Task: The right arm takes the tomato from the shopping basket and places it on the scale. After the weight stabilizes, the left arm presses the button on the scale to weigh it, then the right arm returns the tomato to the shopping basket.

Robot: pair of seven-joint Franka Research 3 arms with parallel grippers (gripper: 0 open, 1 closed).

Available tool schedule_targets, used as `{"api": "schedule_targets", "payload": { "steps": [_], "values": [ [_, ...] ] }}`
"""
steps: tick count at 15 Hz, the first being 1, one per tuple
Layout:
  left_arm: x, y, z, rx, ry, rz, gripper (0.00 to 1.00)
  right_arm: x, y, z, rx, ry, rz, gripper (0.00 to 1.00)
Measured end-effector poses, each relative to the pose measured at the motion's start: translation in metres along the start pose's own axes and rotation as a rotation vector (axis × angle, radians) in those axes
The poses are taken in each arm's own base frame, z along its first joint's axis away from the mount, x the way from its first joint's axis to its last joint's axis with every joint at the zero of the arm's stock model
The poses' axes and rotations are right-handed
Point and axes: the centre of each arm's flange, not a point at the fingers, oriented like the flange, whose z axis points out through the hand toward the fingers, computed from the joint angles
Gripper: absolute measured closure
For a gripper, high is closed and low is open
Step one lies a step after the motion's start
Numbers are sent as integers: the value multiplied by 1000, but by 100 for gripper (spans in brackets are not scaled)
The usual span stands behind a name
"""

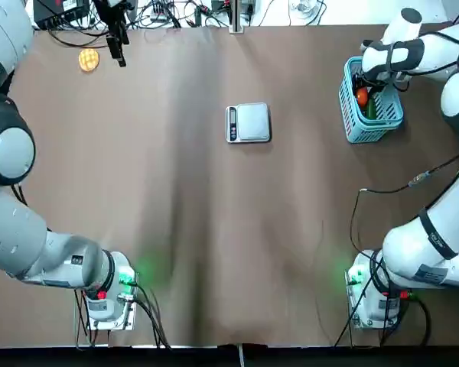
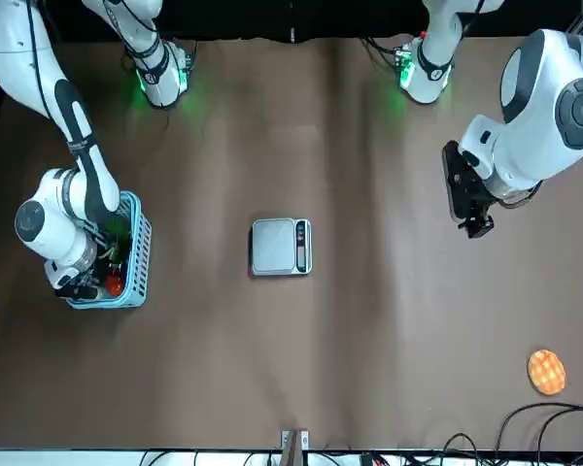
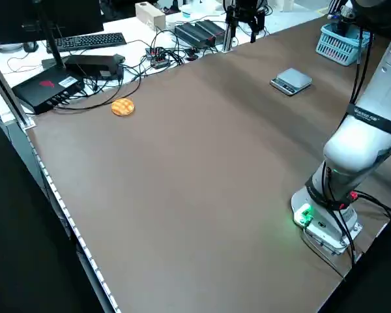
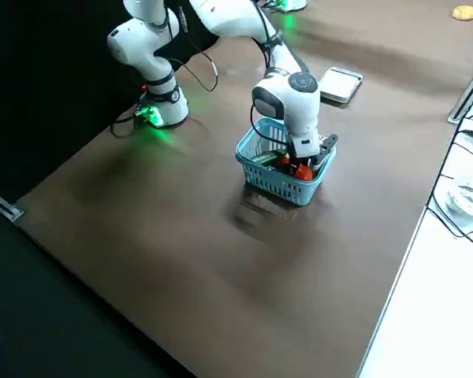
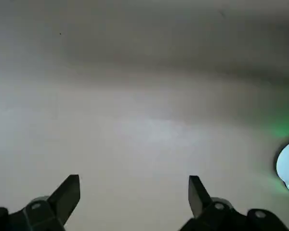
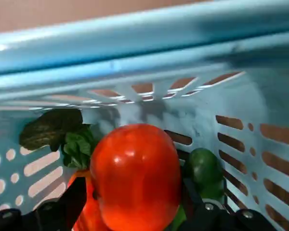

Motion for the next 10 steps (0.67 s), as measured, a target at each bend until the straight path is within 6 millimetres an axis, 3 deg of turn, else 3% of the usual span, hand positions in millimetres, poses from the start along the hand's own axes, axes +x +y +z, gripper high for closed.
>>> {"api": "schedule_targets", "payload": {
  "steps": [3,5,10],
  "values": [
    [0,-1,3,-6,-1,3,1,0,3,5,0,0,5,14],
    [1,-2,4,-7,2,5,1,1,5,4,-1,2,8,29],
    [12,-5,10,-12,59,7,1,1,5,3,-1,1,8,29]
  ]
}}
